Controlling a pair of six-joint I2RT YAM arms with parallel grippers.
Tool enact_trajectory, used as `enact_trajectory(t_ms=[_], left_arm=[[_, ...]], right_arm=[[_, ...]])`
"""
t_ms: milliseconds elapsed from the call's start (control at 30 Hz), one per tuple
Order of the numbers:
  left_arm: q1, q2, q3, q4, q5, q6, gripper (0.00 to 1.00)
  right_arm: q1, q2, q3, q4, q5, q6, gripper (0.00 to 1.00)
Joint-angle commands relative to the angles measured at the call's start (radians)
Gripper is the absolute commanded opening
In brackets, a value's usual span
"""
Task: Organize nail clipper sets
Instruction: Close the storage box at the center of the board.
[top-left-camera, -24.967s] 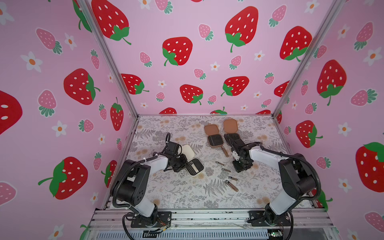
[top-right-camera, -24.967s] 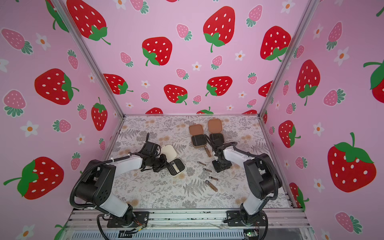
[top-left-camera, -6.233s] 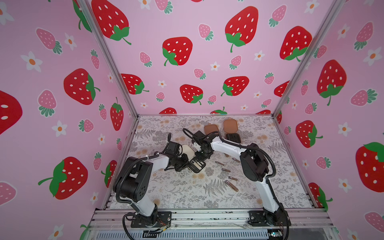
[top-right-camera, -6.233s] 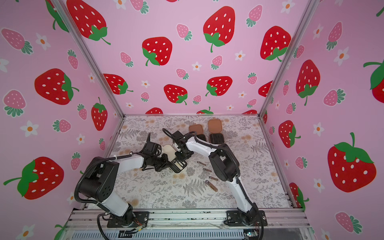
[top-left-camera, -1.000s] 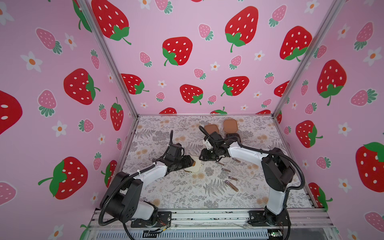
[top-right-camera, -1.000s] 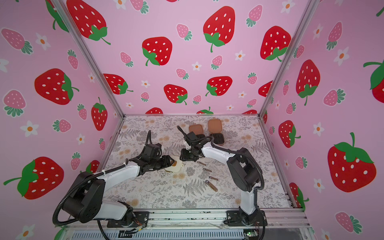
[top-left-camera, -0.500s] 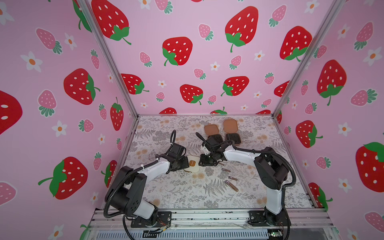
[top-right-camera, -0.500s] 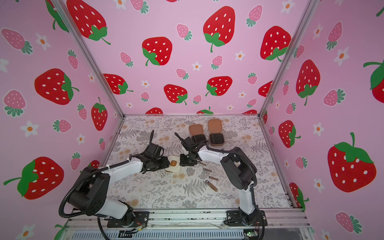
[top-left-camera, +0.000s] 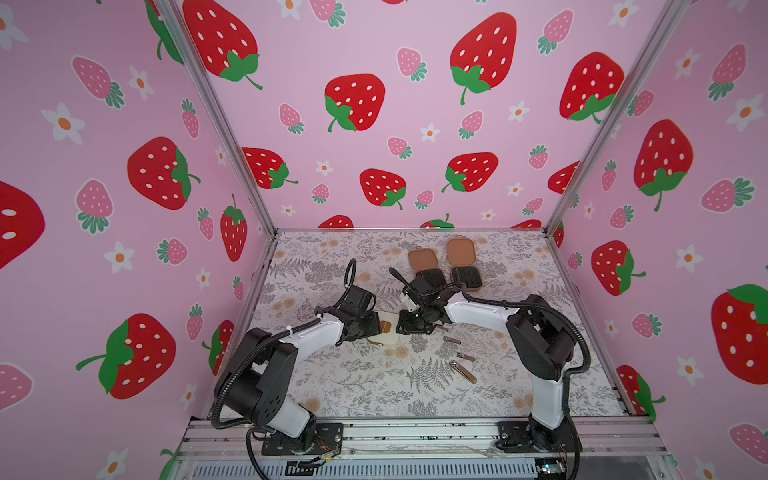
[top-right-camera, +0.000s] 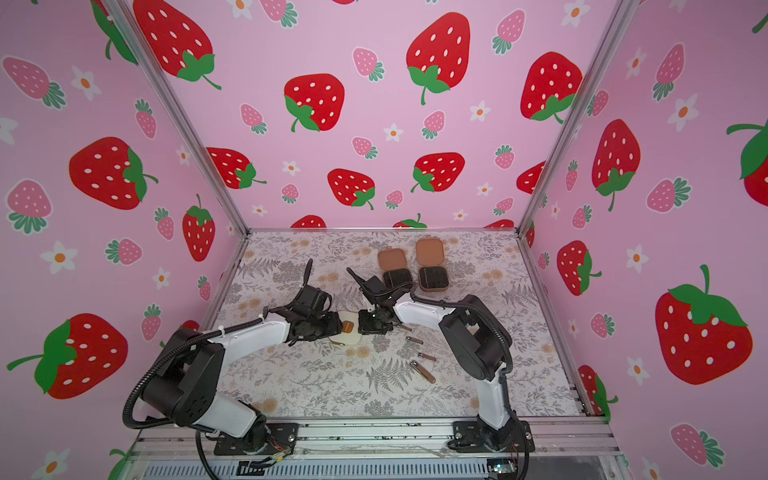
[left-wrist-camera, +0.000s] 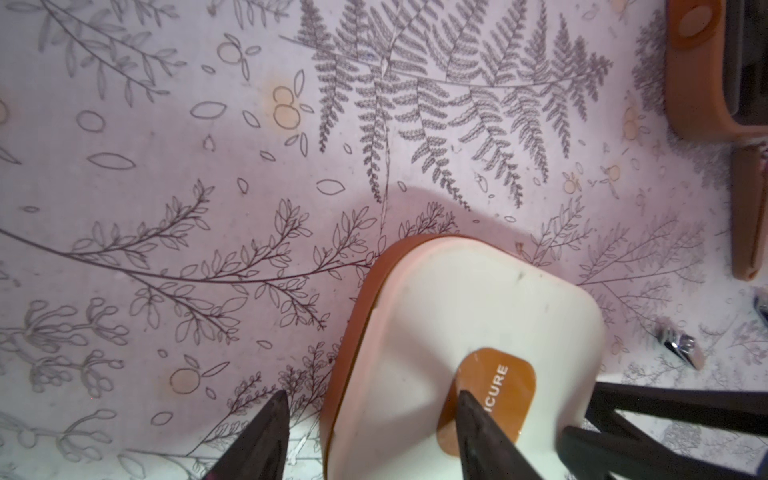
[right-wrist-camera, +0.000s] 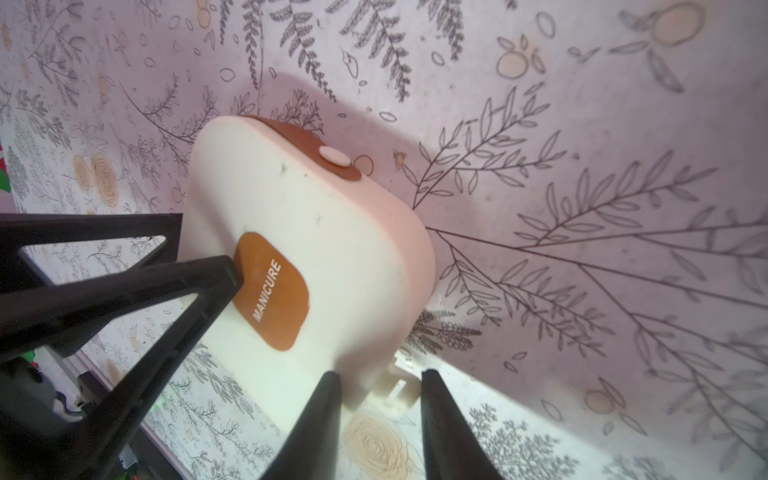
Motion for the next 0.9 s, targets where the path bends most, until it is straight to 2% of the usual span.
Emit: enact_trajectory(t_ms=[0,200,300,600,767,867], left_arm=[[-0.009,0.025,-0.001,-0.042,-0.034,0.002,0.64],[-0.011,0.022,-0.011,-0.037,-0.031,-0.001,0.64],[-0.012,0.018,-0.017,-0.033,-0.028,-0.001,0.64],[-0.012,0.016,-0.027,-0.023,-0.019,-0.001,0.64],[-0.012,0.019,-0.031,-0.021,-0.020,0.001,0.64],[-0.012,0.021,-0.031,-0.021,-0.022,0.003,0.64]], right_arm=[[0.036,0.062,0.035,-0.120,0.087,-0.005,0.30],[0.064,0.134,0.126,-0.276,0.182,-0.029,0.30],[0.072,0.167,0.155,-0.329,0.209,-0.032,0.35],[0.096,0.226,0.247,-0.481,0.311,-0.028,0.39],[0.100,0.215,0.267,-0.507,0.345,-0.029,0.43],[0.101,0.202,0.272,-0.509,0.346,-0.029,0.41]])
